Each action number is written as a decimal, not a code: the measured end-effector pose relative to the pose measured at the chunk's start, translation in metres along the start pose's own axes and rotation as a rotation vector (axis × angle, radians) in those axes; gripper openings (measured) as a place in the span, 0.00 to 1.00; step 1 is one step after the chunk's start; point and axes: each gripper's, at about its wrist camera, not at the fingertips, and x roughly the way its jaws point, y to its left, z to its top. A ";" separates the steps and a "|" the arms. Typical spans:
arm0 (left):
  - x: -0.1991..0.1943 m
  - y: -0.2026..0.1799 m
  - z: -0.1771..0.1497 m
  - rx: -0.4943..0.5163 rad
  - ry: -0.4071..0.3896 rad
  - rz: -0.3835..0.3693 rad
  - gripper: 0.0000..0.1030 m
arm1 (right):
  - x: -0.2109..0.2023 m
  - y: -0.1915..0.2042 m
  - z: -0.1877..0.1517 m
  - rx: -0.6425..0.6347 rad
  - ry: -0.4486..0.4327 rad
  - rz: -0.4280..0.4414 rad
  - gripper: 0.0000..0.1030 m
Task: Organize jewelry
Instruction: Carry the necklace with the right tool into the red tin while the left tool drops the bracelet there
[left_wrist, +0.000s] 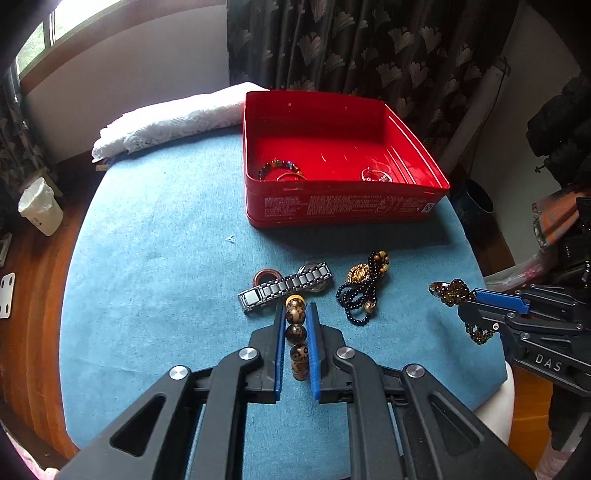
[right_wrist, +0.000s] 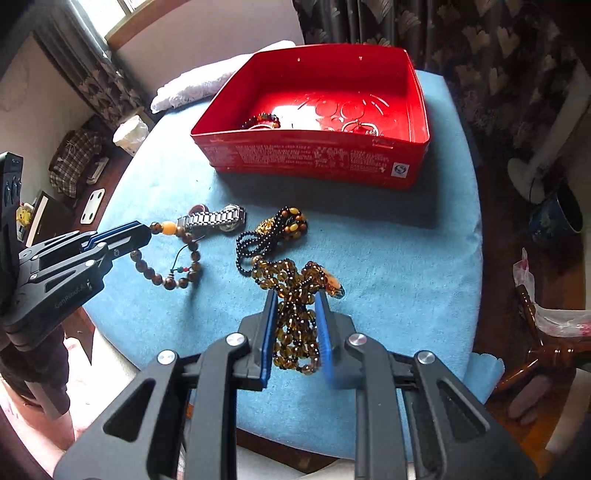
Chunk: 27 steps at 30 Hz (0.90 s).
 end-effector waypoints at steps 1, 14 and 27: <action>-0.002 0.000 0.002 -0.001 -0.007 0.000 0.11 | -0.002 -0.001 0.000 -0.001 -0.004 0.000 0.19; -0.026 -0.006 0.038 -0.003 -0.114 -0.020 0.11 | -0.028 -0.005 0.031 -0.018 -0.079 -0.002 0.19; -0.017 -0.019 0.129 0.032 -0.222 -0.018 0.11 | -0.047 -0.017 0.111 -0.033 -0.212 -0.021 0.19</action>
